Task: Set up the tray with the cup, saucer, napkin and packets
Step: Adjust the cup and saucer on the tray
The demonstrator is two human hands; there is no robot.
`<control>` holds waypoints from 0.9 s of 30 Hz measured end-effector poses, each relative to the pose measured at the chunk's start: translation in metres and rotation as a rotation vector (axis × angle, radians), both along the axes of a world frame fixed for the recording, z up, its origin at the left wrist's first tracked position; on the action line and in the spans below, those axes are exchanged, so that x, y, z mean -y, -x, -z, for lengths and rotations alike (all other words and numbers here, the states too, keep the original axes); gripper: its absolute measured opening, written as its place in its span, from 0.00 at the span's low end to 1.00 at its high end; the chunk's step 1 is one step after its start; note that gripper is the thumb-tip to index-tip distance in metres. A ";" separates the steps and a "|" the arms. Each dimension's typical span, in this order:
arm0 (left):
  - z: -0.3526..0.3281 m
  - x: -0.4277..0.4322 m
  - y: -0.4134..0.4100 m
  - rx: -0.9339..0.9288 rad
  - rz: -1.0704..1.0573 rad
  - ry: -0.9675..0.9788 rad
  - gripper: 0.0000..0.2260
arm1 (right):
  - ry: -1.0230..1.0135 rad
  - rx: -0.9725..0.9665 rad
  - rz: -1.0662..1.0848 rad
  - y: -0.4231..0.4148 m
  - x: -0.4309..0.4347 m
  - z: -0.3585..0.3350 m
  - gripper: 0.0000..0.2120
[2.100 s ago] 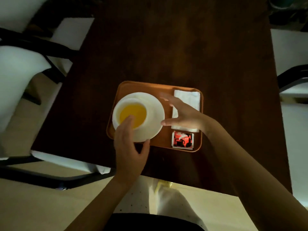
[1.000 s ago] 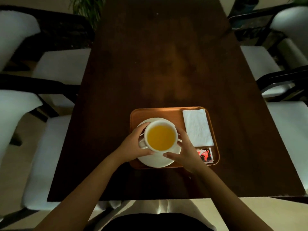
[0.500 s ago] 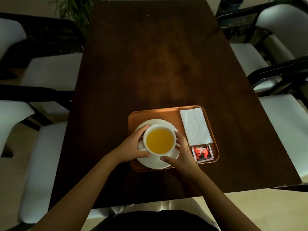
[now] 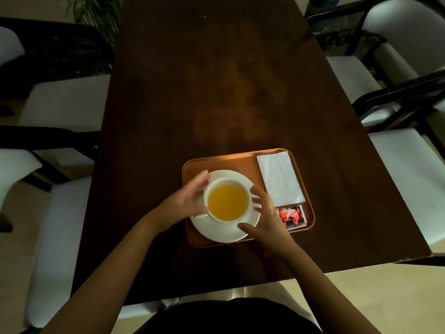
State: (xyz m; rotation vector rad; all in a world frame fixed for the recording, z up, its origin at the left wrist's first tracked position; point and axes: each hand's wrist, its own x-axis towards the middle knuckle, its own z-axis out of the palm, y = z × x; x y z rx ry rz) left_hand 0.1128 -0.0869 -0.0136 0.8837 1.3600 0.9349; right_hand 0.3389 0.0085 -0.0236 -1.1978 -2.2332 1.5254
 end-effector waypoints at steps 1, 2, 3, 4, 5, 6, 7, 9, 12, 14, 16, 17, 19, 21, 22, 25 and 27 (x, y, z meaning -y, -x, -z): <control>-0.002 -0.002 0.006 0.067 -0.081 -0.014 0.33 | -0.037 0.041 0.052 -0.004 -0.002 -0.001 0.37; -0.003 -0.006 0.011 0.063 -0.167 -0.013 0.30 | -0.064 0.093 0.123 -0.007 -0.004 -0.003 0.33; -0.004 -0.012 0.016 -0.039 -0.238 0.006 0.27 | -0.076 0.155 0.191 -0.009 -0.006 -0.004 0.29; -0.002 -0.020 0.019 -0.217 -0.277 0.043 0.25 | -0.079 0.219 0.231 -0.011 -0.007 -0.004 0.26; -0.001 -0.027 0.020 -0.413 -0.275 0.085 0.23 | -0.075 0.277 0.234 -0.012 -0.008 -0.004 0.24; 0.001 -0.034 0.019 -0.566 -0.241 0.115 0.22 | -0.065 0.322 0.210 -0.011 -0.007 -0.004 0.23; 0.003 -0.039 0.017 -0.667 -0.185 0.133 0.22 | -0.052 0.344 0.180 -0.009 -0.006 -0.003 0.22; 0.006 -0.045 0.012 -0.790 -0.058 0.153 0.22 | -0.026 0.344 0.144 -0.003 -0.003 -0.002 0.21; 0.008 -0.051 0.007 -0.905 0.023 0.156 0.21 | 0.019 0.325 0.183 0.004 0.001 -0.001 0.24; 0.008 -0.052 0.004 -0.921 0.005 0.150 0.20 | 0.032 0.317 0.215 0.006 0.002 0.000 0.25; 0.009 -0.052 0.001 -0.913 -0.021 0.149 0.20 | 0.041 0.305 0.238 0.006 0.003 0.000 0.26; 0.009 -0.052 0.001 -0.909 -0.031 0.150 0.20 | 0.043 0.302 0.247 0.006 0.003 0.001 0.26; 0.009 -0.051 0.000 -0.907 -0.047 0.153 0.20 | 0.052 0.296 0.266 0.006 0.003 0.002 0.26; 0.010 -0.051 -0.001 -0.910 -0.062 0.160 0.19 | 0.064 0.290 0.278 0.007 0.003 0.002 0.26; 0.009 -0.052 -0.001 -0.909 -0.071 0.158 0.19 | 0.068 0.287 0.281 0.007 0.003 0.002 0.25; 0.010 -0.053 -0.001 -0.910 -0.097 0.147 0.19 | 0.069 0.272 0.288 0.008 0.000 0.002 0.25; 0.011 -0.056 -0.002 -0.913 -0.120 0.141 0.19 | 0.057 0.267 0.285 0.008 -0.003 0.001 0.25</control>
